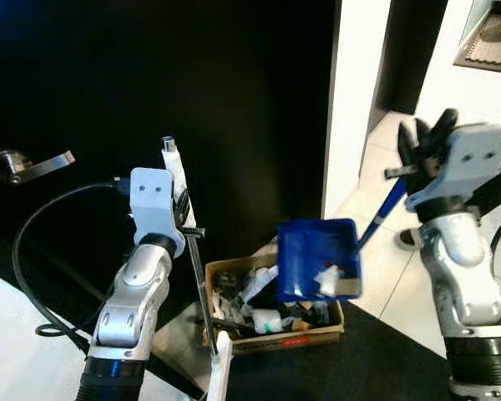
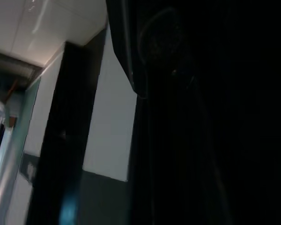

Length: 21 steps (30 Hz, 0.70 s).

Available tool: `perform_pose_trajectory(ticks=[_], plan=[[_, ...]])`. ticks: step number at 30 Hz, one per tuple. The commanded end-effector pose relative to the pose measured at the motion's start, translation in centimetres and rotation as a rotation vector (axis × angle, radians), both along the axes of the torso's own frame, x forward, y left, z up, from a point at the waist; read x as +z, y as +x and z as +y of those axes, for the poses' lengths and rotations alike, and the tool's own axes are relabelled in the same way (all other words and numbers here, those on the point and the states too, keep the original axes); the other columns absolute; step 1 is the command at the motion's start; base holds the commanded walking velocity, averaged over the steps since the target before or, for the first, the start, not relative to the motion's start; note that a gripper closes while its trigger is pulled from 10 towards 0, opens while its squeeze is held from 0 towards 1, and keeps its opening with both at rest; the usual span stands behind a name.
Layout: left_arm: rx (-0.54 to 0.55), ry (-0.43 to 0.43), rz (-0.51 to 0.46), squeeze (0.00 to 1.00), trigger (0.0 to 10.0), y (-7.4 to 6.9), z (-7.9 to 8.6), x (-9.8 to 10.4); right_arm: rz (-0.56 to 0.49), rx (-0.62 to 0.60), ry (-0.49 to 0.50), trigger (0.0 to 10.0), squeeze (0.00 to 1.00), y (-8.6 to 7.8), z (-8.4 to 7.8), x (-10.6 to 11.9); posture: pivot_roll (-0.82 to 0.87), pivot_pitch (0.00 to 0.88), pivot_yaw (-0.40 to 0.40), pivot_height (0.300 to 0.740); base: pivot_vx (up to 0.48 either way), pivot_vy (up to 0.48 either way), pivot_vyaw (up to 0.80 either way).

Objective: Sweep floor

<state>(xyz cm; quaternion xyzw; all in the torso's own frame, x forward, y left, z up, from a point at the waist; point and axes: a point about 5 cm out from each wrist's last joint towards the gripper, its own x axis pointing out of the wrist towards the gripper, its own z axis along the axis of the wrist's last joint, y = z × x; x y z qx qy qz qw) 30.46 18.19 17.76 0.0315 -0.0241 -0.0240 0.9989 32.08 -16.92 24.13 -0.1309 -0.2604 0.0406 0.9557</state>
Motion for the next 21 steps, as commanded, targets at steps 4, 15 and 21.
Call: perform_pose_trajectory(ticks=[4, 15, 21], plan=[[0.007, 0.018, -0.004, 0.0, 10.0, -0.8, 0.4, -0.2, -0.11, 0.013, -0.046, 10.0, 0.0, 0.1, 1.0, 0.8, 0.0, 0.107, 0.146, 0.74, 0.0, 0.0, 0.0], [0.016, 0.064, 0.044, 0.0, 10.0, -2.7, 1.1, -1.4, -0.189, -0.001, -0.013, 10.0, 0.0, 1.9, 2.7, 0.9, 0.09, 0.135, 0.141, 0.74, 0.0, 0.0, 0.0], [0.032, 0.086, 0.064, 0.0, 10.0, -4.0, 1.5, -2.0, -0.195, 0.075, -0.08, 10.0, 0.0, 3.1, 5.0, 0.8, 0.13, 0.152, 0.125, 0.74, 0.0, 0.0, 0.0]])
